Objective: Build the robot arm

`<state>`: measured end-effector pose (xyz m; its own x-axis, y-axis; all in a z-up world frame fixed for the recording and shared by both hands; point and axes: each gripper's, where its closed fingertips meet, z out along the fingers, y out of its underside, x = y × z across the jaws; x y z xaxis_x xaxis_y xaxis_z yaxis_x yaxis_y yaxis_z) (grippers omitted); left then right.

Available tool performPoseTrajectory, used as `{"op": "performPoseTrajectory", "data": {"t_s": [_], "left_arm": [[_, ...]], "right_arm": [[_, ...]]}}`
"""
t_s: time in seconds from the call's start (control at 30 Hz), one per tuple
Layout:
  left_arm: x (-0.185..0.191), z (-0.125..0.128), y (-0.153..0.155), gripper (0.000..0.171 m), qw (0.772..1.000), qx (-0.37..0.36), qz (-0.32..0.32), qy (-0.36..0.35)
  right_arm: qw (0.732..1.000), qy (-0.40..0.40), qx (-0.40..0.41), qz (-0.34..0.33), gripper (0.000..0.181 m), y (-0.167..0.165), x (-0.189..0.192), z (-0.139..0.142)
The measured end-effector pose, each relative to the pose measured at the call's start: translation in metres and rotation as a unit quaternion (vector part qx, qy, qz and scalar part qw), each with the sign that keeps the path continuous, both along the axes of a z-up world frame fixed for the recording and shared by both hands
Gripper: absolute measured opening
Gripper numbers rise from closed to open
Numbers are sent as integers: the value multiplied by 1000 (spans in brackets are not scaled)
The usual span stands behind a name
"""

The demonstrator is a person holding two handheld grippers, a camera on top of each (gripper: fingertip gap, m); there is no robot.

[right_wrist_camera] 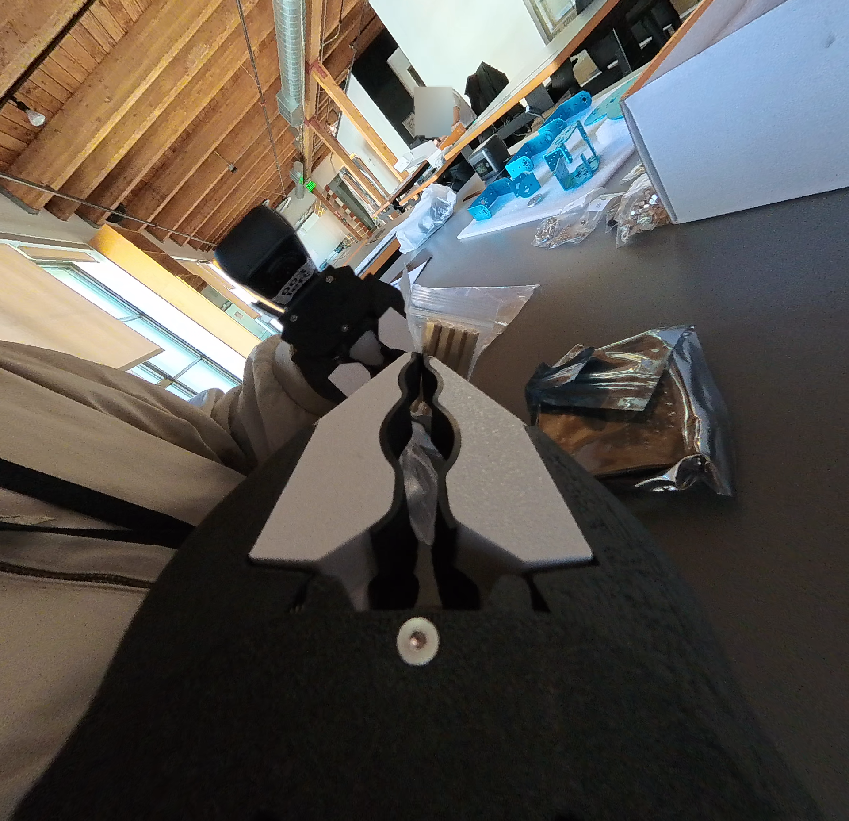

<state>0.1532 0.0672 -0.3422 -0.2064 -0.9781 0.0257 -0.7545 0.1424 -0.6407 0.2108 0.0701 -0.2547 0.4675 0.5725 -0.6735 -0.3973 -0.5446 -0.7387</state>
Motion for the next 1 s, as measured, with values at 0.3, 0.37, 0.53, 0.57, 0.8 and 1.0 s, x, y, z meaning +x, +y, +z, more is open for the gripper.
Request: {"op": "performPoseTrajectory", "data": {"t_s": [0.3,0.37,0.53,0.57,0.8,1.0], "left_arm": [[-5,25,41,0,993,60,88,-44],[-21,48,90,0,977,101,180,-58],[-90,67,213,0,900,95,423,-43],[-97,63,227,0,888,82,450,-45],[-40,48,247,0,878,-26,468,-99],[0,21,260,4,869,-77,484,-73]], "right_arm": [[1000,1,3,-4,0,0,2,2],[1000,3,4,-4,0,0,2,2],[1000,3,5,1,0,-1,0,3],[1000,2,5,2,0,-2,-1,3],[1000,6,5,2,0,-2,-1,4],[1000,10,6,8,0,-3,-3,5]]}}
